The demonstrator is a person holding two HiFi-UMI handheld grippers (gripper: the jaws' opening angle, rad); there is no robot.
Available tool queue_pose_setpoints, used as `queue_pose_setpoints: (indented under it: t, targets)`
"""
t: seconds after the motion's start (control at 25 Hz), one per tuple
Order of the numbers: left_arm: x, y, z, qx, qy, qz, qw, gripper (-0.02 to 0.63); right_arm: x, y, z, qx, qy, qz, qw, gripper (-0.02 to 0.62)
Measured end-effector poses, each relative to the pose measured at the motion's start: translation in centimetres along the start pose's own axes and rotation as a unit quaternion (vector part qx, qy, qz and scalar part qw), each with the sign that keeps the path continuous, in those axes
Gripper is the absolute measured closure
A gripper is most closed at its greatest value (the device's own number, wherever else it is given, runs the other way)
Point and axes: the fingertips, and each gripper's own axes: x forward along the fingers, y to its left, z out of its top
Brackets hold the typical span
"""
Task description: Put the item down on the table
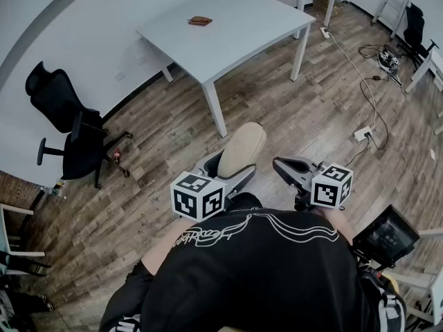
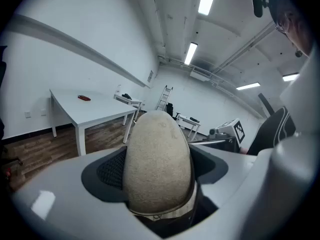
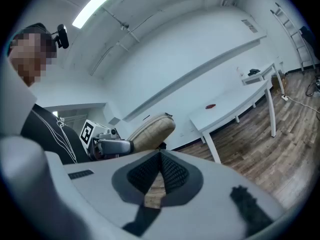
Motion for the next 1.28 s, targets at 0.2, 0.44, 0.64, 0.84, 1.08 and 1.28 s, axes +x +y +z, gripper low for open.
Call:
queue_pose_setpoints:
  t: [0.2,0.44,0.64,0.84,1.08,1.28]
  targets:
    - [2.4,2.2,0.4,-0.005,0.007,0.000,1.0000,0.221,1.7,-2.8,0.4,0.008,0.001,-0.003,1.000,0.591]
    - [6.6,5.2,1.8,-0.006,0.018,-0.011,0.9998,0.221,2.8,-7.1,1.1,0.025,0.008,-0.021,0.999,0.591]
    - [10.7,8.2,3.8,-0.007,0.031,-0.030,0.9990,0.221,5.1,-11.8,3.4,0.034,0.005,-0.037,0.999,0.591]
    - [15.0,14.2,7.1,-0.012,0.046,-0.030,0.9984,0.221,9.6,-17.6,7.2,0.046,0.000,-0.043,0.998,0.591]
    - [19.7,24.3,12.7,-0.032,0.061,-0.015,0.9975,0.221,18.1,-24.2,13.0,0.063,0.006,-0.037,0.997,0.591]
    - [23.1,30.9,17.5,-0.033,0.056,-0.012,0.9978,0.221,23.7,-28.5,17.4,0.061,0.011,-0.039,0.997,0.591]
